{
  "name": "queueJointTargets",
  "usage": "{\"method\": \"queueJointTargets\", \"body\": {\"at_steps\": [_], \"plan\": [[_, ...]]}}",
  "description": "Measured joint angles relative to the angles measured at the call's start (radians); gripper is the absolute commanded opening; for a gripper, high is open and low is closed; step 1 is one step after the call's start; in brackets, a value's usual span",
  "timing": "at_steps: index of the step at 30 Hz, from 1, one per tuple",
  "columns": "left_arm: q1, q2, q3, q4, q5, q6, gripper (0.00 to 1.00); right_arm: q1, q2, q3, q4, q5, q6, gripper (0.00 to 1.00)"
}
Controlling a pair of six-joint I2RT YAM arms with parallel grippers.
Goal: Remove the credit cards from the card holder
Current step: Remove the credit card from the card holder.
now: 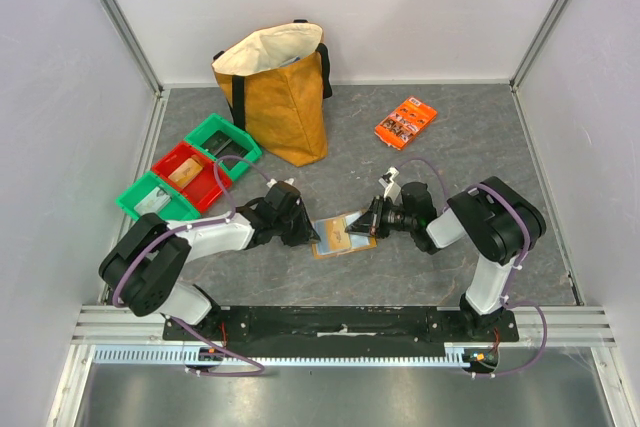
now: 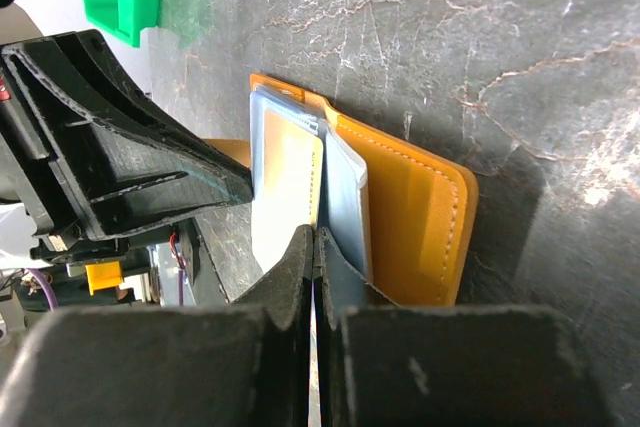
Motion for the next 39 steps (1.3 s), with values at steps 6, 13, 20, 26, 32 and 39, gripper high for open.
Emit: {"method": "queueJointTargets", "body": {"at_steps": [6,13,20,26,32,39], "plan": [[0.001,-0.035,-0.002,-0.011,0.004,-0.014,0.51,0.0,0.0,0.0,-0.002,0.0,-0.004,0.0],[0.001,-0.016,0.033,-0.028,0.004,-0.014,0.43,0.0,0.0,0.0,-0.001,-0.001,-0.003,0.0],[0.002,0.037,0.057,-0.026,0.004,-0.014,0.36,0.0,0.001,0.0,0.006,-0.004,-0.003,0.0],[0.002,0.073,0.082,-0.016,0.01,-0.014,0.34,0.0,0.003,0.0,0.013,-0.01,0.0,0.0],[0.002,0.093,0.091,-0.017,0.008,-0.014,0.14,0.0,0.003,0.0,0.014,-0.014,0.001,0.03],[0.003,0.095,0.091,-0.008,0.012,-0.014,0.06,-0.001,0.003,-0.002,0.016,-0.013,0.005,0.09]]}}
